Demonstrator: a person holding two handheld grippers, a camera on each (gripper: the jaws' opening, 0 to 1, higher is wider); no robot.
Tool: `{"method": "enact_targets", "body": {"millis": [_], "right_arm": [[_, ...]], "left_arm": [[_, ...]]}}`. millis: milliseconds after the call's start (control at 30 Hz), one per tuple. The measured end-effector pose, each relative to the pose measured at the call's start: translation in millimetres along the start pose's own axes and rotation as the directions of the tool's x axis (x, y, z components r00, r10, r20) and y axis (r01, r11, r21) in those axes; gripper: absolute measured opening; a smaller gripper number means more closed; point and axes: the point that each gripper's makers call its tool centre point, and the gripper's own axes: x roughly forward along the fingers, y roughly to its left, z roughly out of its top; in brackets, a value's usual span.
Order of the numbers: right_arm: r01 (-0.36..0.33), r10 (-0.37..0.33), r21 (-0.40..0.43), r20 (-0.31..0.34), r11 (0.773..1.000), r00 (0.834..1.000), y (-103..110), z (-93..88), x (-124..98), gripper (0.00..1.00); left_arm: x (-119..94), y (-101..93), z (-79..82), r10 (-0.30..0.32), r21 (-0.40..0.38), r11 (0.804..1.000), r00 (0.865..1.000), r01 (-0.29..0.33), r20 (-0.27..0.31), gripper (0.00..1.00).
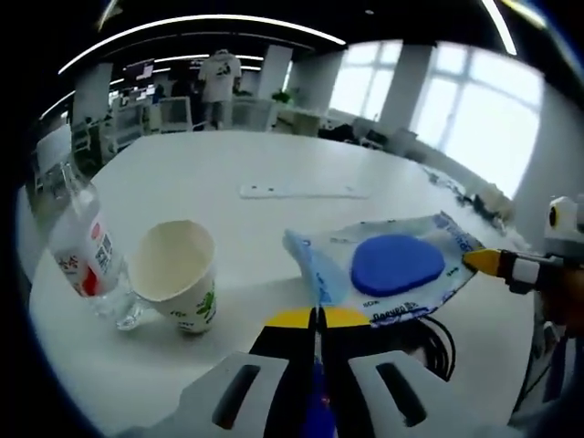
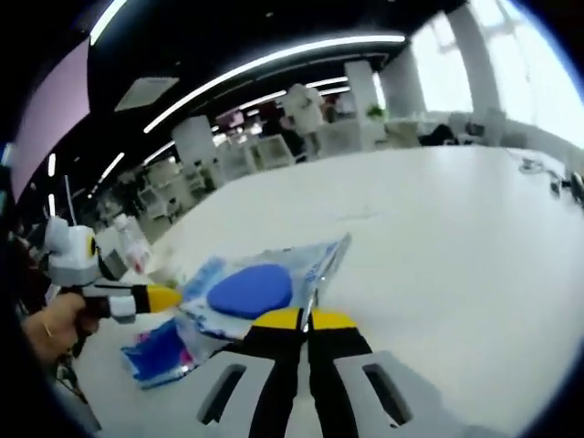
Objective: Arrange the tabletop items into an orderly group along one side of the table until the central work area is clear of visible clutter.
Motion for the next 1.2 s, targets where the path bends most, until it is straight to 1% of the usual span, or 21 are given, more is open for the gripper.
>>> {"method": "enact_targets", "body": {"millis": [67, 133, 200, 300, 400, 500, 600, 800, 900, 933, 967, 1000, 1033, 1100, 1133, 1200], "right_arm": [[-0.009, 0.009, -0.011, -0.001, 1.000, 1.000, 1, 2.3, 4, 0.00], [-0.036, 0.036, -0.024, 0.009, 0.999, 0.999, 2, 7.2, 12, 0.00], [-0.057, 0.058, -0.040, 0.015, 0.998, 0.998, 4, 11.0, 21, 0.00], [-0.079, 0.080, -0.043, 0.022, 0.996, 0.997, 6, 16.1, 30, 0.00], [-0.091, 0.093, -0.062, 0.016, 0.994, 0.996, 8, 17.5, 40, 0.00], [-0.112, 0.113, -0.070, 0.003, 0.991, 0.994, 11, 14.5, 50, 0.00], [-0.122, 0.122, -0.085, -0.007, 0.989, 0.992, 13, 9.8, 59, 0.00], [-0.126, 0.124, -0.087, -0.027, 0.988, 0.992, 12, -1.2, 71, 0.00], [-0.125, 0.121, -0.086, -0.057, 0.988, 0.991, 9, -13.7, 78, 0.00], [-0.125, 0.120, -0.064, -0.075, 0.990, 0.990, 9, -19.2, 78, 0.00], [-0.127, 0.121, -0.058, -0.088, 0.990, 0.989, 8, -24.7, 79, 0.00], [-0.131, 0.126, -0.065, -0.077, 0.989, 0.989, 9, -25.2, 79, 0.00], [-0.132, 0.127, -0.068, -0.081, 0.989, 0.989, 8, -28.7, 80, 0.00], [-0.128, 0.121, -0.064, -0.105, 0.990, 0.987, 6, -36.5, 81, 0.00], [-0.125, 0.118, -0.059, -0.112, 0.990, 0.987, 4, -38.7, 81, 0.00], [-0.123, 0.116, -0.054, -0.121, 0.991, 0.986, 3, -43.1, 80, 0.00]], "left_arm": [[-2, 1.0, 2.7, 0.012, 0.006, 1.000, 1.000, -0.012, 0.020, 0.01], [-2, 4.9, 4.3, 0.038, 0.012, 0.999, 0.999, -0.038, 0.034, 0.01], [-2, 8.0, 5.1, 0.055, 0.013, 0.998, 0.998, -0.056, 0.044, 0.01], [-2, 12.6, 4.9, 0.076, 0.024, 0.997, 0.996, -0.078, 0.049, 0.01], [-1, 16.9, 4.8, 0.090, 0.015, 0.996, 0.994, -0.091, 0.056, 0.01], [1, 25.8, 3.2, 0.117, 0.017, 0.993, 0.992, -0.118, 0.053, 0.01], [3, 33.1, 4.0, 0.134, 0.001, 0.991, 0.989, -0.134, 0.067, 0.01], [10, 43.0, -2.1, 0.162, 0.008, 0.987, 0.985, -0.162, 0.053, 0.01], [10, 44.7, -6.8, 0.166, 0.035, 0.985, 0.984, -0.169, 0.062, 0.01], [11, 46.3, -11.2, 0.169, 0.034, 0.985, 0.985, -0.171, 0.046, 0.01], [12, 47.4, -13.8, 0.174, 0.030, 0.984, 0.984, -0.175, 0.042, 0.01], [11, 48.5, -14.0, 0.179, 0.040, 0.983, 0.982, -0.181, 0.053, 0.01], [12, 48.4, -17.2, 0.177, 0.045, 0.983, 0.983, -0.179, 0.044, 0.01], [12, 48.3, -20.3, 0.175, 0.039, 0.984, 0.984, -0.176, 0.039, 0.01], [12, 47.2, -22.9, 0.171, 0.035, 0.985, 0.985, -0.171, 0.025, 0.01], [11, 45.9, -25.9, 0.171, 0.035, 0.985, 0.985, -0.172, 0.022, 0.01]]}}
